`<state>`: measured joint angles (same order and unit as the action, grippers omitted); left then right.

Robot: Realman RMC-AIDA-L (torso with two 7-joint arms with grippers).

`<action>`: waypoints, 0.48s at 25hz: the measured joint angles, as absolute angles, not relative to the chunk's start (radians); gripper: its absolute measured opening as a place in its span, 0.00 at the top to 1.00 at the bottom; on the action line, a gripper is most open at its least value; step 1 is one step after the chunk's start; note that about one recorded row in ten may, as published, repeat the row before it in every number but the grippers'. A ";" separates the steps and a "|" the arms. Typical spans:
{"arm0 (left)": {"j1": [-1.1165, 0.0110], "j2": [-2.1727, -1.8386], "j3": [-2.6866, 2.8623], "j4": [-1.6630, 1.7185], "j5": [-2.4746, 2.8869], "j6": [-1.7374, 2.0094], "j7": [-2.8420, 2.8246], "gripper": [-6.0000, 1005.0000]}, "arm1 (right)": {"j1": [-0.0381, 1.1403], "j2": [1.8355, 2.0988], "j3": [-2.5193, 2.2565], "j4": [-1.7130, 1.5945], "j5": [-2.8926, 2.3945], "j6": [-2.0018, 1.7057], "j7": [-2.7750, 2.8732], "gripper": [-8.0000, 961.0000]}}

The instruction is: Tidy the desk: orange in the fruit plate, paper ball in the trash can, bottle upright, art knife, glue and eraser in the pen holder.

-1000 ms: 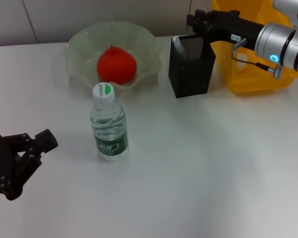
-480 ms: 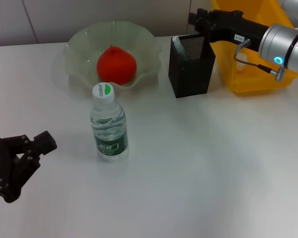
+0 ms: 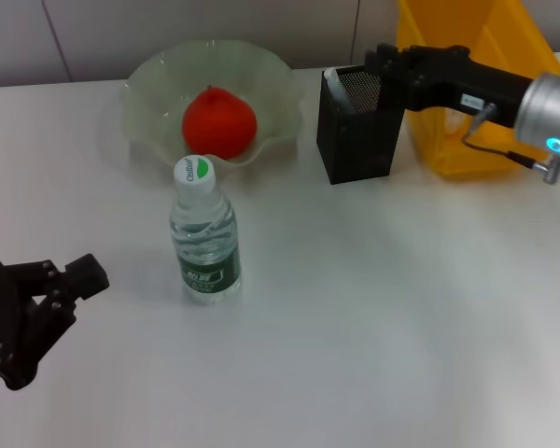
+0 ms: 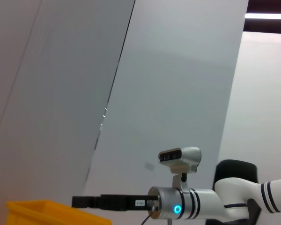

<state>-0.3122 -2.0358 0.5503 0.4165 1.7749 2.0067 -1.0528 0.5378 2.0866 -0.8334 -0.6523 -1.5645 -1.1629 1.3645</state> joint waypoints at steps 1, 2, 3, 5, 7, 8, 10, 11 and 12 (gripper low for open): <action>-0.315 -2.035 0.558 0.422 1.776 2.010 -1.069 0.95 | 0.538 2.087 -0.833 -0.652 -1.565 -1.163 1.364 0.78; -0.315 -2.035 0.558 0.422 1.776 2.010 -1.069 0.95 | 0.522 2.087 -0.834 -0.665 -1.564 -1.184 1.376 0.79; -0.318 -2.033 0.575 0.424 1.776 2.010 -1.074 0.95 | 0.486 2.087 -0.834 -0.693 -1.563 -1.234 1.398 0.79; -0.318 -2.033 0.575 0.424 1.776 2.010 -1.074 0.95 | 0.448 2.086 -0.834 -0.717 -1.562 -1.295 1.424 0.80; -0.322 -2.027 0.599 0.425 1.776 2.011 -1.075 0.95 | 0.429 2.086 -0.834 -0.729 -1.562 -1.326 1.440 0.81; -0.322 -2.027 0.599 0.425 1.776 2.011 -1.075 0.95 | 0.395 2.083 -0.834 -0.762 -1.568 -1.386 1.482 0.83; -0.322 -2.025 0.604 0.426 1.775 2.011 -1.078 0.95 | 0.377 2.082 -0.834 -0.782 -1.577 -1.417 1.504 0.84; -0.325 -2.018 0.603 0.429 1.773 2.011 -1.106 0.95 | 0.361 2.082 -0.834 -0.802 -1.586 -1.443 1.522 0.83; -0.328 -2.014 0.602 0.434 1.772 2.011 -1.134 0.95 | 0.346 2.082 -0.835 -0.823 -1.596 -1.467 1.539 0.82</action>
